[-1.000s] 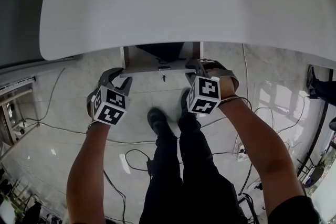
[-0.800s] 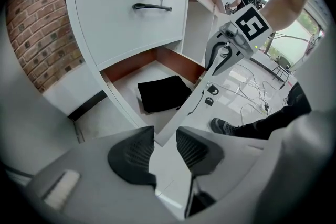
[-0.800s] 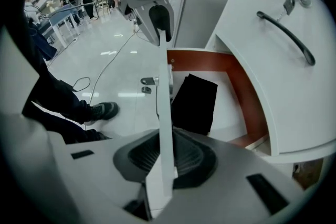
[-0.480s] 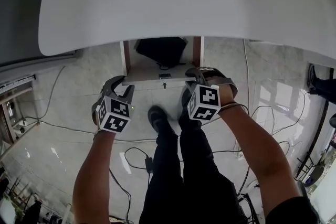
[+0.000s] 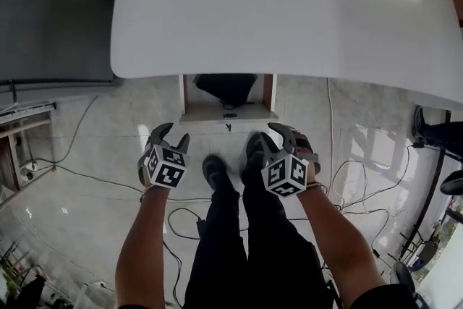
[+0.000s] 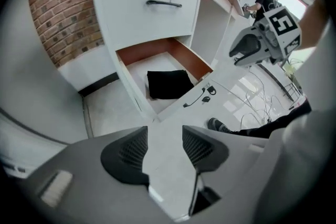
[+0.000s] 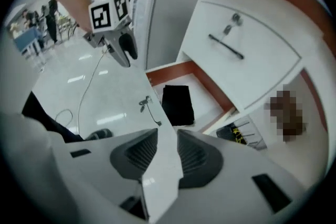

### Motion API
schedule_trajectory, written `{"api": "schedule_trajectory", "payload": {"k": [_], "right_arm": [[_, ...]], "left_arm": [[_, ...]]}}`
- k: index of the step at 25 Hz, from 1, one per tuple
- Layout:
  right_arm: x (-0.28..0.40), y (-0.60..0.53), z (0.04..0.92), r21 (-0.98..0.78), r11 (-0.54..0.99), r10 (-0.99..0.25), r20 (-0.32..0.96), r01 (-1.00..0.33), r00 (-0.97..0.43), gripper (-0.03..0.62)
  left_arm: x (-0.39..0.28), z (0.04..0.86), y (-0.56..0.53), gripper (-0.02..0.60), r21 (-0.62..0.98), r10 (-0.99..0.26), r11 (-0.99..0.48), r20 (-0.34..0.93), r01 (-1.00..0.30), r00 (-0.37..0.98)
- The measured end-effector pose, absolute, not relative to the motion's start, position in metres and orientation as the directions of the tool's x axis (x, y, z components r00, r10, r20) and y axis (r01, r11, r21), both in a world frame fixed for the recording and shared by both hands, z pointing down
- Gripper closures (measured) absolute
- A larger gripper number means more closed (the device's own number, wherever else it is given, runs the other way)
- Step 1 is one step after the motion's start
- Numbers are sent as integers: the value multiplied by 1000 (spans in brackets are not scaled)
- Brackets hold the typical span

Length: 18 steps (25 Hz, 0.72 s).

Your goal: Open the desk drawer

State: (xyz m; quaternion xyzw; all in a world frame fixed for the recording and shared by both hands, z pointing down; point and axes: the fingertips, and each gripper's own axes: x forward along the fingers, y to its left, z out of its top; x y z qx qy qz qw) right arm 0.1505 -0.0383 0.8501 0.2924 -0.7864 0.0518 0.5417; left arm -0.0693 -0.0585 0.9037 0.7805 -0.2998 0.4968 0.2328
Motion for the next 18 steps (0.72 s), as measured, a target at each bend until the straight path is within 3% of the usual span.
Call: {"api": "schedule_trajectory", "payload": {"k": [6,18], "right_arm": [[177,20,740,123,714,-406,874,-689,-265,484],[137,-38,551,180,697,-571,724,-694,-386,494]], "left_arm": [[-80,782,-26,371,150,-332,-577,855,-803,399],[-62,564,-31,383,187,-553,-536,658,-823,510]]}}
